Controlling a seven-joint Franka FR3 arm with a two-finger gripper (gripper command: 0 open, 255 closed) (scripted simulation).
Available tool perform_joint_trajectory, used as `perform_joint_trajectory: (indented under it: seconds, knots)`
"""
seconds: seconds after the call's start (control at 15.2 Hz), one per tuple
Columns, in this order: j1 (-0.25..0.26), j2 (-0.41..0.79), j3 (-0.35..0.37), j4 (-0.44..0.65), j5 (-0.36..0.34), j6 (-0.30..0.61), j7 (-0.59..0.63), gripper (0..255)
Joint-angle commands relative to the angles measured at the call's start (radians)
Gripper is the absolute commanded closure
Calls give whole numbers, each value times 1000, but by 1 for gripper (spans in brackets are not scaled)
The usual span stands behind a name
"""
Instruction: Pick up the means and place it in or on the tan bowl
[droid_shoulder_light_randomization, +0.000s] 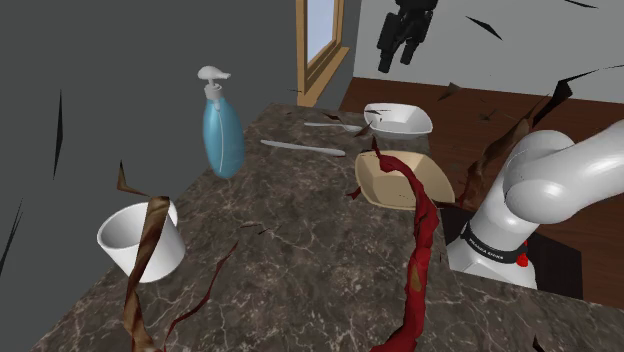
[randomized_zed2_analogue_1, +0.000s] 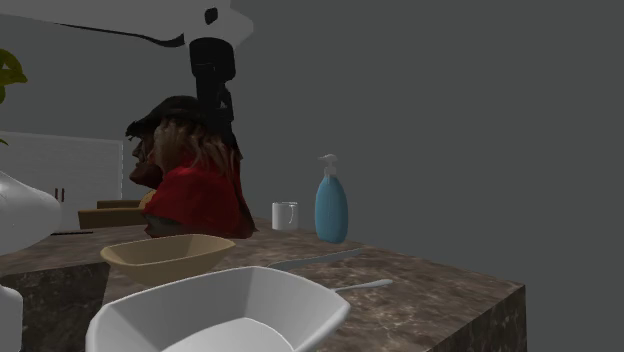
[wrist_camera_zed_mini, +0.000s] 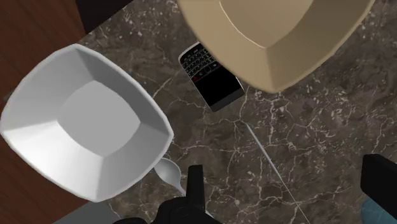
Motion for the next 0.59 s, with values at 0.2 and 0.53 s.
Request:
perform_joint_trajectory:
  seconds: [0.2,0.53]
  knots:
    - [19,93,-5,-4,-6,72,-57,0]
    - [48,260,-7,14,-13,182,-149,0]
